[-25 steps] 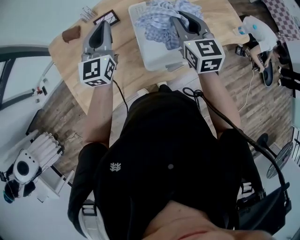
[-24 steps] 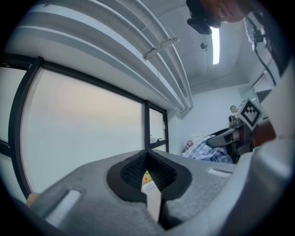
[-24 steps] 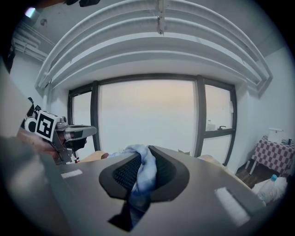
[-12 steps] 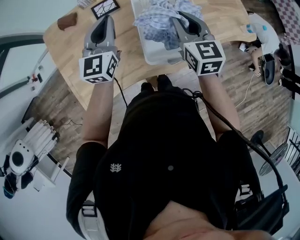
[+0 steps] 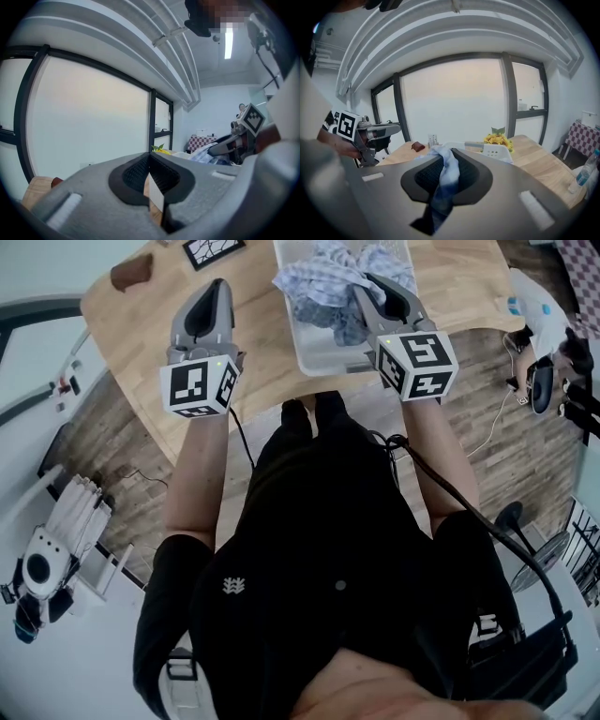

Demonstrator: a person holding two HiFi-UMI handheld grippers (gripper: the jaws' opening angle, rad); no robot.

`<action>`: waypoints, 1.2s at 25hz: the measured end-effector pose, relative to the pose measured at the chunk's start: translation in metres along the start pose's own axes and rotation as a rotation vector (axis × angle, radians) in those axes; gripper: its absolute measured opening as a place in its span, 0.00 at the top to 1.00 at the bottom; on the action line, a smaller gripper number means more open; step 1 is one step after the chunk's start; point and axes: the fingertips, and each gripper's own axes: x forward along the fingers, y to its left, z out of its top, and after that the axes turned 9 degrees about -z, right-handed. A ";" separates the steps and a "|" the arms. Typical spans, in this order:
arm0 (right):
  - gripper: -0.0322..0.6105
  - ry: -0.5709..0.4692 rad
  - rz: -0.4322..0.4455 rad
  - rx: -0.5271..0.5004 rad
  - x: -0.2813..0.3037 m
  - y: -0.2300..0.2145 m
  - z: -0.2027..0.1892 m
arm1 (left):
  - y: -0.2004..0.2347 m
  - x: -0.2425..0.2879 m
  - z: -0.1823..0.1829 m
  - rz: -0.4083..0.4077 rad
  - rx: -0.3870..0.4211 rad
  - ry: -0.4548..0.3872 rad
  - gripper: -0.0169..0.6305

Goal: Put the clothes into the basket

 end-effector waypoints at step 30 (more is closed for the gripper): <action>0.73 0.043 -0.059 -0.096 -0.011 0.011 -0.008 | -0.006 -0.044 0.004 0.032 0.008 -0.013 0.98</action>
